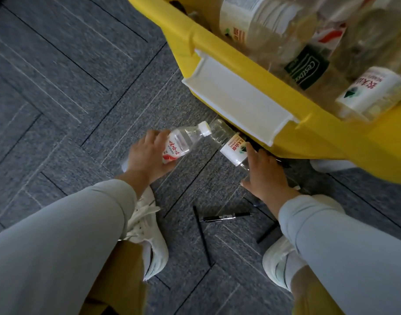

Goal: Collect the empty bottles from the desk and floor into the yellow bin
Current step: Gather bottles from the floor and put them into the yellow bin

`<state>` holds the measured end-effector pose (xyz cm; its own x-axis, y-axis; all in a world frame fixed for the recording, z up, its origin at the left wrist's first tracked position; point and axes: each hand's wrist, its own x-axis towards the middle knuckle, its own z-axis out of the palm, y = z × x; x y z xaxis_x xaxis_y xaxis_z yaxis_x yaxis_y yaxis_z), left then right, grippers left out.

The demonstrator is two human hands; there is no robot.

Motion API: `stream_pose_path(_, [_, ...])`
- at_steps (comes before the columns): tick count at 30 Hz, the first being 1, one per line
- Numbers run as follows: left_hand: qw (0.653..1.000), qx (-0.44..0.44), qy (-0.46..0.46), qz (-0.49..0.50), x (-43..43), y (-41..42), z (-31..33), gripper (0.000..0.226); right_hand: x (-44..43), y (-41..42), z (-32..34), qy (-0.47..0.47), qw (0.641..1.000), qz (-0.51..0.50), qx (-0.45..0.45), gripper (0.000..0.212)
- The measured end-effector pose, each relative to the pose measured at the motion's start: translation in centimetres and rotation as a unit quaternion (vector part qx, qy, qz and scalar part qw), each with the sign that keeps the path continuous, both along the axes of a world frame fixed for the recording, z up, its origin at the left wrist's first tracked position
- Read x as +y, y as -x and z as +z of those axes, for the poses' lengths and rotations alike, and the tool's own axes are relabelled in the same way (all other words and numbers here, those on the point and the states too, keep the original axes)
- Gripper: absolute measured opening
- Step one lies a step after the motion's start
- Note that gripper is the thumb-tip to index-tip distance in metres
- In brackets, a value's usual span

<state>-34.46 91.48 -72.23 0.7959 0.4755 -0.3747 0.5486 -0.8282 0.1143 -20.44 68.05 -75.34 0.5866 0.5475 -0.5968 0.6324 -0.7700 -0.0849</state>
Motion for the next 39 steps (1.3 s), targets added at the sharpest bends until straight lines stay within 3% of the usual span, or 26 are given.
stream_pose_path(8, [0.999, -0.033, 0.028, 0.025, -0.8, -0.8, 1.6, 0.082, -0.6, -0.1, 1.5, -0.025, 0.998, 0.031, 0.043, 0.094])
stream_pose_path(14, [0.993, -0.081, 0.001, 0.083, -0.5, -1.0, 10.3, 0.078, -0.8, 0.3, 10.5, 0.005, 0.997, 0.060, 0.051, 0.072])
stream_pose_path(19, [0.991, -0.018, -0.017, 0.128, -1.6, 3.4, 17.4, 0.083, -0.9, 2.5, 19.1, 0.007, 0.995, 0.062, 0.081, 0.066])
stream_pose_path(22, [0.986, -0.038, -0.032, 0.156, -2.0, 4.7, 21.9, 0.081, -1.0, 4.0, 24.4, -0.022, 0.993, 0.080, 0.086, 0.063])
stream_pose_path(29, [0.972, -0.177, -0.058, 0.140, -2.7, 2.6, 32.1, 0.081, -3.2, 4.4, 34.8, -0.129, 0.983, 0.126, -0.025, 0.067])
stream_pose_path(31, [0.964, -0.222, -0.057, 0.136, -3.0, 1.2, 34.4, 0.080, -4.2, 3.3, 37.1, -0.189, 0.974, 0.087, -0.091, 0.066])
stream_pose_path(33, [0.959, -0.250, -0.052, 0.123, -3.7, -0.4, 36.5, 0.081, -4.9, 1.3, 39.3, -0.220, 0.962, -0.013, -0.158, 0.069])
stream_pose_path(36, [0.958, -0.267, -0.046, 0.090, -5.1, -2.4, 38.5, 0.081, -5.9, -1.3, 42.1, -0.157, 0.963, -0.116, -0.186, 0.081])
stream_pose_path(39, [0.968, -0.245, -0.037, 0.047, -6.6, -3.6, 39.2, 0.082, -6.6, -1.6, 43.3, -0.132, 0.970, -0.100, -0.180, 0.079])
